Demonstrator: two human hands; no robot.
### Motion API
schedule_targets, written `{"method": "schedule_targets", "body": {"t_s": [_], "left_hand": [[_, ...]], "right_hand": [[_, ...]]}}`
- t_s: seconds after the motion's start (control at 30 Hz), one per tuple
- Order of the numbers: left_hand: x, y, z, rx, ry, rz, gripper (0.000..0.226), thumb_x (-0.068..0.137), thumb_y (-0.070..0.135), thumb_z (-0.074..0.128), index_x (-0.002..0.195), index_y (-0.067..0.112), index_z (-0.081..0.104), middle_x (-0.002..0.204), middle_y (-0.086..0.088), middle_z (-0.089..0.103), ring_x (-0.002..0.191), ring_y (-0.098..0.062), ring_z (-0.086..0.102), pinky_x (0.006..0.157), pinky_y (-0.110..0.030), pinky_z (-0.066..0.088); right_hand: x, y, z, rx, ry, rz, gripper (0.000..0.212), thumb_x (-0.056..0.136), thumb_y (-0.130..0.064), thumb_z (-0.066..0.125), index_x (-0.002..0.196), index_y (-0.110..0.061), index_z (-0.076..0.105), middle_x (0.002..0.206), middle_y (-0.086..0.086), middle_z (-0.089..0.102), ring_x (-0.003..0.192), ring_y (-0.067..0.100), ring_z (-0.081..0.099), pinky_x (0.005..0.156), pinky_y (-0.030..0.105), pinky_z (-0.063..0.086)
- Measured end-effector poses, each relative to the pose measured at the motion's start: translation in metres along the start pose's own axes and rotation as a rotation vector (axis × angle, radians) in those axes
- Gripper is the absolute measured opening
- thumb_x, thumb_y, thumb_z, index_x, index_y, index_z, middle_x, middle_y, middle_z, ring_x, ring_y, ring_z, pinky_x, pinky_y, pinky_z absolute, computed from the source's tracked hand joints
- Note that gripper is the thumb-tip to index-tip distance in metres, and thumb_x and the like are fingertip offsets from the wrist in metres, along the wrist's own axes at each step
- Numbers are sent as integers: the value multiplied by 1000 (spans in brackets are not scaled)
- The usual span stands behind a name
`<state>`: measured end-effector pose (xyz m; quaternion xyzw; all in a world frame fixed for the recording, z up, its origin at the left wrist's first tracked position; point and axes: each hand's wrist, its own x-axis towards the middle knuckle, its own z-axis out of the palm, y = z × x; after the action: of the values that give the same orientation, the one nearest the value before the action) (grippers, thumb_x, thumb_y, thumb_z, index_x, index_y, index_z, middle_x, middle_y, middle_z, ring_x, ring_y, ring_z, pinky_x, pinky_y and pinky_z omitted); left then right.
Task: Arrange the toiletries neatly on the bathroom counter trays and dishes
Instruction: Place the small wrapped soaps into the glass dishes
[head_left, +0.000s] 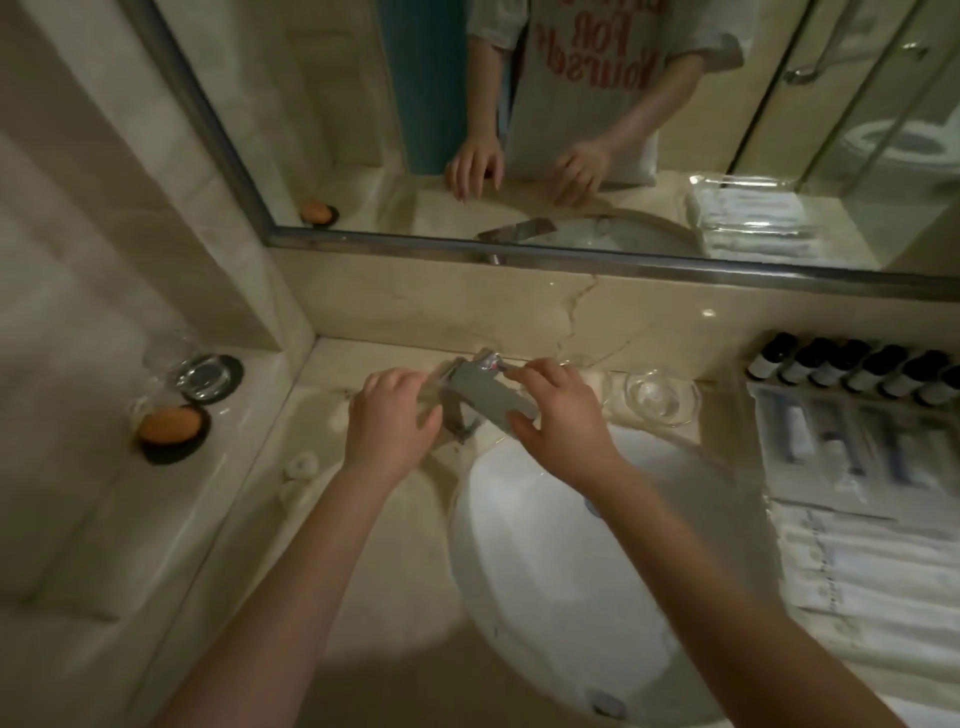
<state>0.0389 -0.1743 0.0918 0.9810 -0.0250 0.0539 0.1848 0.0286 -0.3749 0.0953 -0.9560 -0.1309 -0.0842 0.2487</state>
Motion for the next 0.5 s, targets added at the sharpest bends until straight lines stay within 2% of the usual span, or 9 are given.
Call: {"method": "schedule_targets", "body": {"t_s": [0.1, 0.33, 0.5], "left_hand": [[-32, -44, -7, 40, -35, -123, 45, 86, 32, 59, 126, 13, 54, 130, -9, 55, 121, -30, 46, 99, -40, 42], [-78, -139, -4, -50, -130, -491, 50, 83, 30, 63, 128, 13, 52, 131, -13, 51, 121, -32, 46, 99, -40, 42], [-77, -171, 8, -154, -205, -602, 61, 80, 33, 67, 132, 11, 45, 137, -15, 43, 122, -34, 45, 98, -40, 41]], "right_hand": [[-4, -35, 25, 30, -69, -69, 39, 74, -21, 65, 111, -11, 61, 109, 13, 62, 96, 37, 58, 76, 44, 51], [5, -96, 85, 62, -334, -131, 49, 84, -21, 59, 131, -16, 49, 129, 8, 52, 116, 29, 49, 91, 41, 47], [29, -124, 127, -44, -532, -155, 54, 85, -22, 57, 137, -17, 42, 134, 10, 47, 119, 31, 46, 95, 41, 45]]}}
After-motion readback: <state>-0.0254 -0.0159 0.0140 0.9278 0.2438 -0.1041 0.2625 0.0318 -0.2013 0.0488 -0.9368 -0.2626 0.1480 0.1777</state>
